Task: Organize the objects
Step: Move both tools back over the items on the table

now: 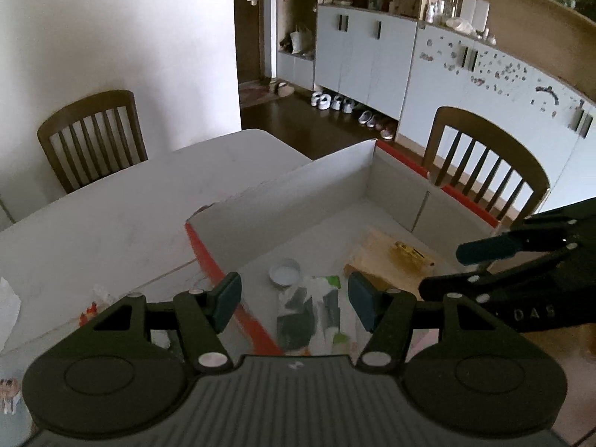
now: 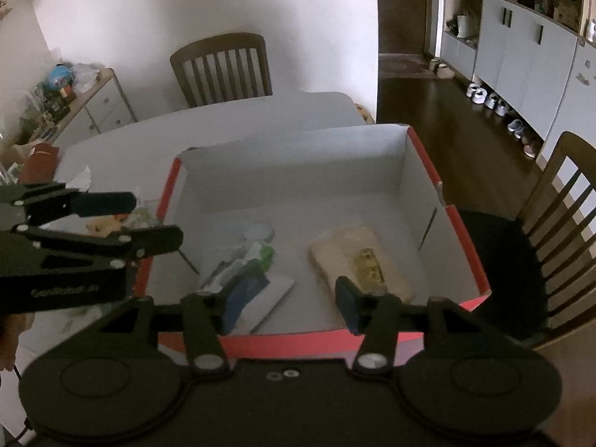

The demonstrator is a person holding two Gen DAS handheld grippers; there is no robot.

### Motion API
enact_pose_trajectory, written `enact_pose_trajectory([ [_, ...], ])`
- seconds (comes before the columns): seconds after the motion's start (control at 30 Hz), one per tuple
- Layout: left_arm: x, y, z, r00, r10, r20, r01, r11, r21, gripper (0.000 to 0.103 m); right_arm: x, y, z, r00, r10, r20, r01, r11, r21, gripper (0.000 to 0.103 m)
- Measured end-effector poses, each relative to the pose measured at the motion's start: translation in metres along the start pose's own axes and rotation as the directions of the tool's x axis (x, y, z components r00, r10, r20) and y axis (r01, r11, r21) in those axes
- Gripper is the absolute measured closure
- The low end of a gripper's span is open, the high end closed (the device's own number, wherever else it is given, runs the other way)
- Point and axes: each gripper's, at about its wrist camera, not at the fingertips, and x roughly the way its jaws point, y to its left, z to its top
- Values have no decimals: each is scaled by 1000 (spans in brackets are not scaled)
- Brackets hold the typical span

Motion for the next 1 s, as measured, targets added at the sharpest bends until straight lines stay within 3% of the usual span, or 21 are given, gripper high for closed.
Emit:
enact_pose_trajectory([
  [0.37,-46,39,-37,999,-19,27,20,1000,-22,41,-16,62,-8,998,60,24,-59,998,-20,34],
  [0.5,-62,60,-50,999,-36,32,38,998,-42,34,-16,87,-10,996,78,42,-77,997,-26,31],
  [0.7,-81,91,-69,999,-12,44,14,998,-61,33,-13,124,-14,993,103,58,-100,994,-54,26],
  [1.0,-100,143,-105,999,26,35,-23,996,-90,16,-1,186,-28,993,107,58,-101,990,-102,21],
])
